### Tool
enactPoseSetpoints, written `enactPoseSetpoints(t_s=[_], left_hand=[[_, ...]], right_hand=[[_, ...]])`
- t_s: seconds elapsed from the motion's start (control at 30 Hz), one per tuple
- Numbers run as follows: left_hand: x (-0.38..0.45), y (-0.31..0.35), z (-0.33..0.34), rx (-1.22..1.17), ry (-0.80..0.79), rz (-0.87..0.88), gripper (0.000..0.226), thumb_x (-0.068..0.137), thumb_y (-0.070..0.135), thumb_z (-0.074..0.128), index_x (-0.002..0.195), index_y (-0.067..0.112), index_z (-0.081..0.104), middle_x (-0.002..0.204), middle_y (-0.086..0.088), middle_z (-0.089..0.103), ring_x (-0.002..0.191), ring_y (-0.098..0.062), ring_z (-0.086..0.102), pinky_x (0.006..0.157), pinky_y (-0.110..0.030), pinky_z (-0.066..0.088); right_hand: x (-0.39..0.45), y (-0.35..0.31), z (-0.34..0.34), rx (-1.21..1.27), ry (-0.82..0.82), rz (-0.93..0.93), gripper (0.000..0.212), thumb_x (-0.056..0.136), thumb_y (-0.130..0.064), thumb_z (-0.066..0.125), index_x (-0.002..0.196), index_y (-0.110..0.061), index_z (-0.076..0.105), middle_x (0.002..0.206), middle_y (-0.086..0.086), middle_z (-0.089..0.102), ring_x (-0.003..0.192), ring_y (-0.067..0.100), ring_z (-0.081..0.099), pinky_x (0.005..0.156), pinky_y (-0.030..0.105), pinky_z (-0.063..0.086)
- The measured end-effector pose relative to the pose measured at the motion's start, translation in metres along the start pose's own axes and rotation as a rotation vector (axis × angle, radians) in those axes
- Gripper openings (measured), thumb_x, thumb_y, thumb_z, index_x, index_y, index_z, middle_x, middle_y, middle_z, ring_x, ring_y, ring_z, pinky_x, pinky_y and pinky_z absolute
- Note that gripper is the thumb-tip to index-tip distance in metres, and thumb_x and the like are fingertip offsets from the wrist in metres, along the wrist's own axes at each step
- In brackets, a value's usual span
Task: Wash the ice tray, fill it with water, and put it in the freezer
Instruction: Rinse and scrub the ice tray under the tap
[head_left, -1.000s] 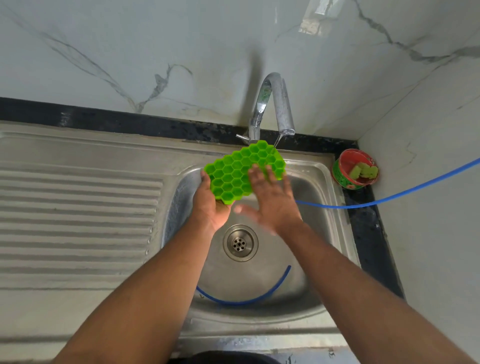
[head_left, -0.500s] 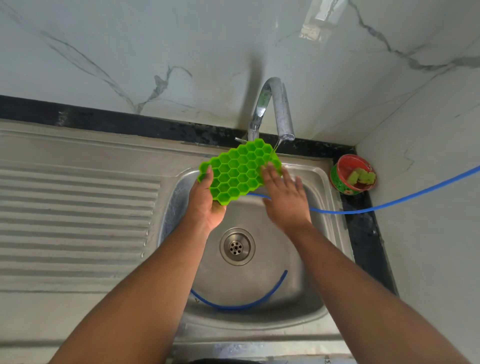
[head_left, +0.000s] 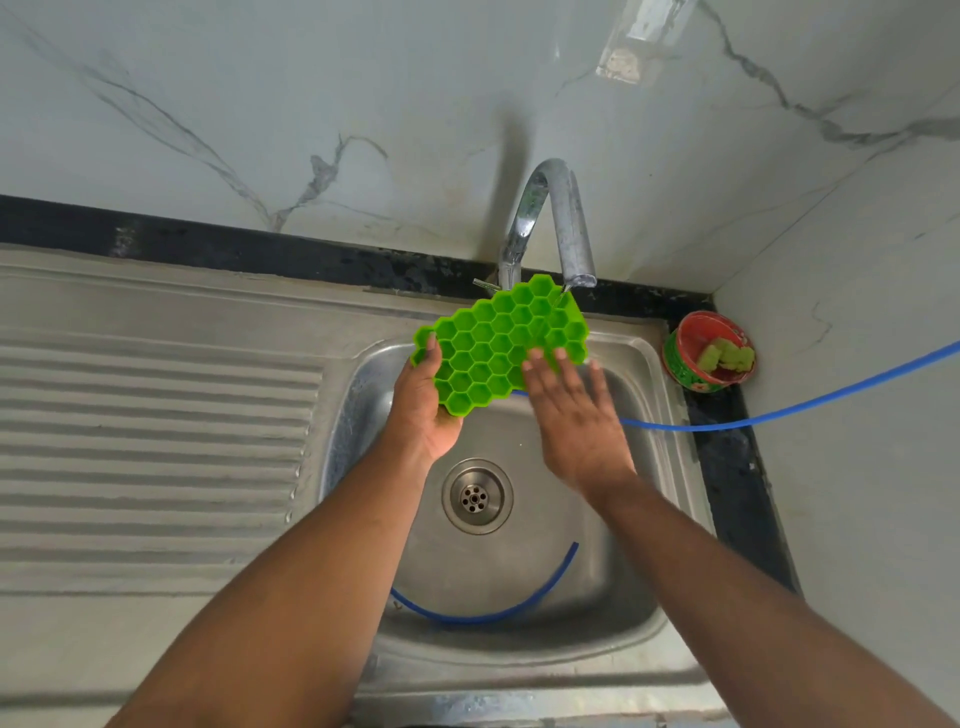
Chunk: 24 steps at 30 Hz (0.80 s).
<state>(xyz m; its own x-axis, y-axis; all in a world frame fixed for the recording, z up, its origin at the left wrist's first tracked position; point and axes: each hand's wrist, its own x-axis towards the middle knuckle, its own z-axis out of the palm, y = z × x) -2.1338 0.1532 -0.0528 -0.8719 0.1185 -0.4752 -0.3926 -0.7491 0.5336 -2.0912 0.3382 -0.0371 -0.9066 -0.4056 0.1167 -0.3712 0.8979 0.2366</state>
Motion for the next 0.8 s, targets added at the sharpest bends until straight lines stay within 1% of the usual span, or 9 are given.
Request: enactPoseSetpoints(t_s=[0.07, 0.13, 0.2, 0.37, 0.47, 0.57, 0.67, 0.73, 0.8], left_hand=[[0.003, -0.004, 0.011, 0.029, 0.003, -0.04, 0.049, 0.1, 0.045, 0.042, 0.136, 0.013, 0.054, 0.124, -0.013, 0.066, 0.102, -0.029, 0.07, 0.074, -0.034, 0.058], [0.004, -0.01, 0.026, 0.052, 0.006, -0.086, 0.055, 0.095, 0.046, 0.049, 0.137, 0.009, 0.053, 0.13, -0.02, 0.062, 0.113, -0.036, 0.064, 0.081, -0.039, 0.058], [0.008, -0.016, 0.037, 0.07, 0.015, -0.123, 0.06, 0.091, 0.045, 0.056, 0.137, 0.007, 0.051, 0.131, -0.023, 0.06, 0.117, -0.041, 0.06, 0.082, -0.043, 0.058], [0.018, -0.014, 0.053, 0.079, -0.087, -0.111, 0.039, 0.099, 0.041, 0.048, 0.13, 0.02, 0.057, 0.116, -0.011, 0.07, 0.095, -0.029, 0.071, 0.073, -0.038, 0.059], [0.017, -0.015, 0.061, 0.064, -0.103, -0.096, 0.037, 0.099, 0.038, 0.049, 0.13, 0.02, 0.056, 0.115, -0.01, 0.071, 0.095, -0.029, 0.071, 0.071, -0.041, 0.059], [0.016, -0.018, 0.064, 0.061, -0.108, -0.097, 0.03, 0.1, 0.037, 0.048, 0.121, 0.019, 0.06, 0.106, -0.008, 0.074, 0.088, -0.027, 0.073, 0.068, -0.036, 0.06], [0.015, -0.017, 0.062, 0.069, -0.093, -0.108, 0.027, 0.098, 0.036, 0.053, 0.118, 0.018, 0.059, 0.103, -0.01, 0.073, 0.085, -0.028, 0.073, 0.068, -0.037, 0.06], [0.013, -0.011, 0.06, 0.079, -0.11, -0.091, 0.022, 0.098, 0.035, 0.053, 0.113, 0.021, 0.061, 0.102, -0.01, 0.073, 0.085, -0.027, 0.073, 0.068, -0.038, 0.06], [0.012, -0.004, 0.057, 0.089, -0.138, -0.067, 0.025, 0.099, 0.036, 0.05, 0.117, 0.023, 0.061, 0.11, -0.01, 0.072, 0.09, -0.027, 0.072, 0.069, -0.038, 0.06]], right_hand=[[-0.006, -0.014, -0.002, 0.011, -0.01, -0.103, 0.088, 0.073, -0.011, 0.067, 0.148, -0.009, 0.021, 0.156, 0.007, 0.031, 0.145, 0.026, 0.024, 0.115, 0.053, 0.005], [-0.009, -0.03, -0.002, 0.017, -0.038, -0.093, 0.095, 0.069, -0.021, 0.076, 0.148, -0.009, 0.023, 0.155, 0.006, 0.033, 0.144, 0.026, 0.029, 0.115, 0.054, 0.006], [-0.012, -0.038, -0.004, 0.018, -0.049, -0.068, 0.098, 0.066, -0.025, 0.078, 0.147, -0.01, 0.026, 0.155, 0.004, 0.033, 0.143, 0.024, 0.03, 0.115, 0.054, 0.007], [-0.021, -0.004, -0.009, -0.016, -0.117, 0.218, 0.092, 0.078, -0.027, 0.068, 0.152, -0.017, 0.014, 0.16, -0.002, 0.02, 0.146, 0.027, 0.022, 0.114, 0.061, 0.002], [-0.022, 0.016, -0.011, -0.03, -0.107, 0.358, 0.094, 0.078, -0.028, 0.069, 0.152, -0.014, 0.012, 0.16, 0.0, 0.02, 0.147, 0.027, 0.02, 0.115, 0.06, -0.002], [-0.016, 0.001, -0.016, 0.001, -0.072, 0.212, 0.094, 0.079, -0.03, 0.067, 0.151, -0.012, 0.009, 0.16, 0.002, 0.016, 0.148, 0.023, 0.014, 0.115, 0.059, -0.003], [-0.009, -0.022, -0.021, 0.011, -0.081, -0.008, 0.093, 0.078, -0.039, 0.068, 0.151, -0.014, 0.016, 0.16, -0.001, 0.02, 0.147, 0.019, 0.02, 0.115, 0.058, -0.001], [-0.006, -0.02, -0.021, 0.024, -0.096, 0.055, 0.094, 0.081, -0.041, 0.064, 0.152, -0.018, 0.007, 0.161, -0.005, 0.009, 0.148, 0.017, 0.011, 0.115, 0.059, -0.005], [-0.004, -0.009, -0.021, 0.065, -0.103, 0.208, 0.095, 0.083, -0.041, 0.06, 0.152, -0.02, -0.002, 0.159, -0.008, -0.002, 0.148, 0.018, 0.0, 0.114, 0.059, -0.007]])
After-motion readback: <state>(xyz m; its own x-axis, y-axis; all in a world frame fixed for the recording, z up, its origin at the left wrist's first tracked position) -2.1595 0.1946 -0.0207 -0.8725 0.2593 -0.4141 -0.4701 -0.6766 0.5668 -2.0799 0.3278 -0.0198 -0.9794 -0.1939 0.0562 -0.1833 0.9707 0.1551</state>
